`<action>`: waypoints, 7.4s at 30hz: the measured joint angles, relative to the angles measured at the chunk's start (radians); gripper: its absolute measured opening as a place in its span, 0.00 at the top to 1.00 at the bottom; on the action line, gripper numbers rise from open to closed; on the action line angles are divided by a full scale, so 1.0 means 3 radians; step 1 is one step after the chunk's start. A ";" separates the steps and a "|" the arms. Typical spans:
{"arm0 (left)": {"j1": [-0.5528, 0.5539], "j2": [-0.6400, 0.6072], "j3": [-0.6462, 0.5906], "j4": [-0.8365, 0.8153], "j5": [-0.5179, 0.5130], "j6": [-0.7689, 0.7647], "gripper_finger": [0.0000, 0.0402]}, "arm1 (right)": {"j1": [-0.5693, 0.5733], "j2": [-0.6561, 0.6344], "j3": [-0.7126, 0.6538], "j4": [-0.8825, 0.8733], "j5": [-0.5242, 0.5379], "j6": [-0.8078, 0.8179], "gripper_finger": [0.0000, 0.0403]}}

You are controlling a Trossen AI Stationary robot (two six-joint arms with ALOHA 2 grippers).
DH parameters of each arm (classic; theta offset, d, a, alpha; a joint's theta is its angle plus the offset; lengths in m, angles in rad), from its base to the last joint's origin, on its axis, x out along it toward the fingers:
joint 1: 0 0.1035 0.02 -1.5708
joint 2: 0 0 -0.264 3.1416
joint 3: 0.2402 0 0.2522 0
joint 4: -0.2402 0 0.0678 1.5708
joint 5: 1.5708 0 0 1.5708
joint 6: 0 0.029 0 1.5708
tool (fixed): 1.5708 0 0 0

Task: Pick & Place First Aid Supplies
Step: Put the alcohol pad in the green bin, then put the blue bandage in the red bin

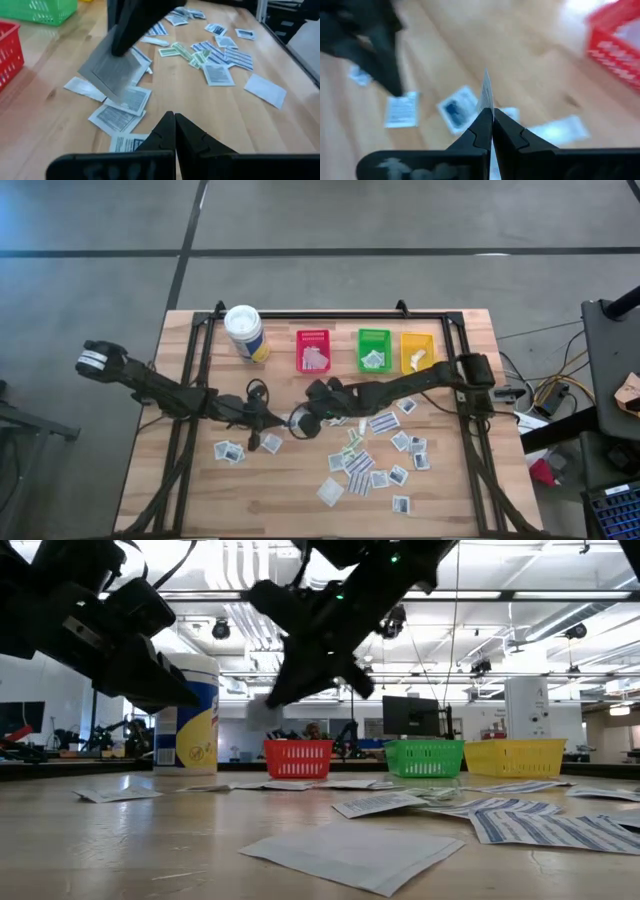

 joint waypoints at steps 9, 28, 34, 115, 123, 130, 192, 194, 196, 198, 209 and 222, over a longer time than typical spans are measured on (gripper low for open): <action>-0.0003 -0.0011 0.0000 0.0013 0.0063 -0.0005 1.00 | 0.0041 -0.0386 -0.0424 -0.0244 0.0542 0.0009 0.98; -0.0001 -0.0016 0.0000 0.0024 0.0063 -0.0035 1.00 | -0.0254 -0.1785 -0.2095 0.0500 0.0982 0.0307 0.98; -0.0001 -0.0015 0.0000 0.0010 0.0062 -0.0103 1.00 | -0.0550 -0.2026 -0.2508 0.0979 0.0980 0.0310 0.98; -0.0351 0.0682 0.0482 -0.0047 -0.0452 -0.0339 1.00 | 0.0684 -0.1982 -0.2713 0.1890 0.1154 0.0678 0.82; -0.0340 0.1086 0.0736 -0.0047 -0.0651 -0.0014 1.00 | 0.0792 -0.1537 -0.2714 0.2141 0.1140 0.1052 0.84; -0.0247 0.1352 0.0838 -0.0040 -0.0565 0.0010 1.00 | 0.0854 -0.1309 -0.2567 0.2147 0.1130 0.1141 0.85; 0.0585 0.2517 0.1375 0.0592 0.0244 0.0444 1.00 | 0.0088 -0.0477 -0.1863 0.1394 0.0509 0.1504 0.71; 0.0585 0.2517 0.1375 0.0581 0.0245 0.0444 1.00 | 0.0080 -0.0477 -0.1863 0.1374 0.0436 0.1504 0.69; 0.0585 0.2518 0.1375 0.0573 0.0247 0.0443 1.00 | 0.0081 -0.0477 -0.1865 0.1292 0.0405 0.1504 0.69; 0.0584 0.2519 0.1374 0.0567 0.0248 0.0439 1.00 | 0.0081 -0.0477 -0.1865 0.1200 0.0404 0.1524 0.68; 0.0584 0.2526 0.1369 0.0578 0.0252 0.0439 1.00 | 0.0078 -0.0373 -0.1867 0.1373 0.0101 0.1652 0.72; 0.0584 0.2528 0.1367 0.0581 0.0269 0.0427 1.00 | 0.0079 -0.0382 -0.1838 0.1343 -0.0024 0.1630 0.81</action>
